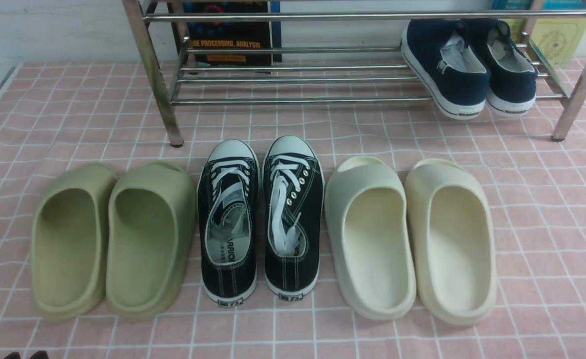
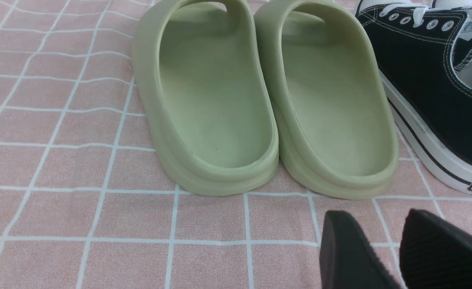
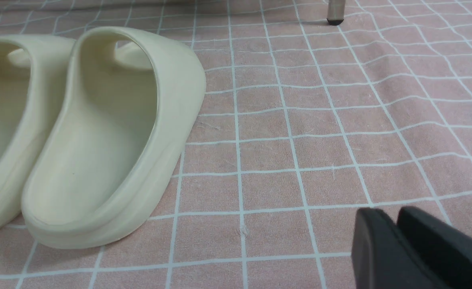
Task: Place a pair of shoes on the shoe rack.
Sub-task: Use the left arm to grab the shoe closest to it
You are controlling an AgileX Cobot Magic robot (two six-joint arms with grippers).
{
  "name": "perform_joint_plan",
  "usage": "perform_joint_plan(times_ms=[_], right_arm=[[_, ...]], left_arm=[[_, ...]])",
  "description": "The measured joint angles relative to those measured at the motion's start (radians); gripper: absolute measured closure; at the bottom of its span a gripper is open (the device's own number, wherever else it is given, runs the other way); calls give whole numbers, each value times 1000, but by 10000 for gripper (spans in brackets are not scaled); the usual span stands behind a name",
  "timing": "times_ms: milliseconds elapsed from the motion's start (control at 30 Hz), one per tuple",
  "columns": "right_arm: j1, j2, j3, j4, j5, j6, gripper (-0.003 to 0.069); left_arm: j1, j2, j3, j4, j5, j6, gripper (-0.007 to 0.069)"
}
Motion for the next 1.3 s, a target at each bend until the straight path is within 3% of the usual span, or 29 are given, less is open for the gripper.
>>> perform_joint_plan(times_ms=[867,1300], right_arm=[[0,0,0,3,0,0,529],[0,0,0,3,0,0,513]], left_arm=[[0,0,0,6,0,0,385],[0,0,0,107,0,0,385]])
